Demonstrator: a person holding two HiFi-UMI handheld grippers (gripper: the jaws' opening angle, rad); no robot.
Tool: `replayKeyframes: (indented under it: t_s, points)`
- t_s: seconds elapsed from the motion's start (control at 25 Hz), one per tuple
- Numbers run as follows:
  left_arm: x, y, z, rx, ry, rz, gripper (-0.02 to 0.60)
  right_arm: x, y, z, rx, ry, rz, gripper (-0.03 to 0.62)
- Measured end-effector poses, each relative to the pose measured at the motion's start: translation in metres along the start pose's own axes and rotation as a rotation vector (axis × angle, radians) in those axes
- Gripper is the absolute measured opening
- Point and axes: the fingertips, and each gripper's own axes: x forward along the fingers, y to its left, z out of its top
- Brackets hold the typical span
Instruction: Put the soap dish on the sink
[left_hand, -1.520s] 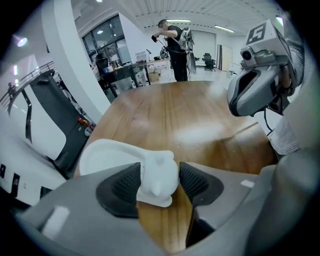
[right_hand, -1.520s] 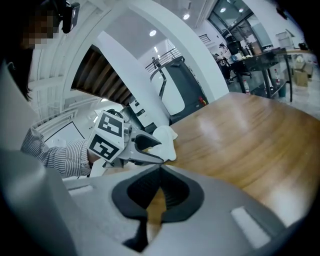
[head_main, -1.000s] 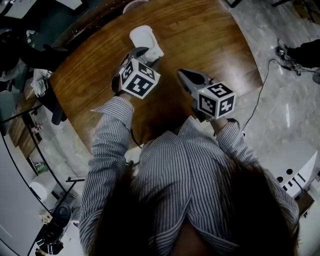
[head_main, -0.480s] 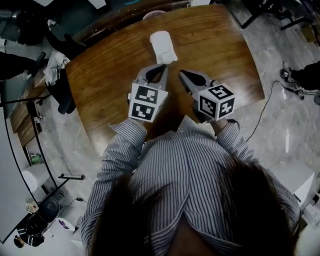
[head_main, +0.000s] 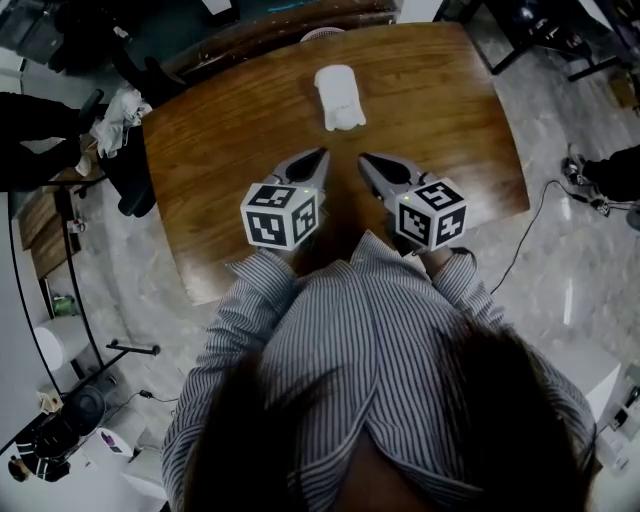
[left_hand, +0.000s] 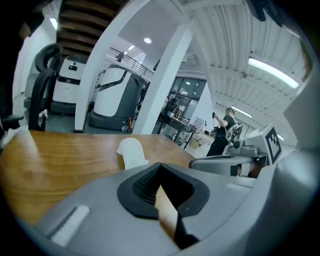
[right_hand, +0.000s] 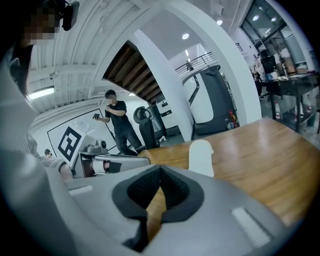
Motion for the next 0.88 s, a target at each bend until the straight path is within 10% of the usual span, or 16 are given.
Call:
replayKeyframes:
  t_s: [0.88]
  points:
    - [0.005, -0.012, -0.019, -0.049, 0.070, -0.079, 0.005, -0.002, 0.002, -0.012, -0.037, 0.051, -0.023, 0.002]
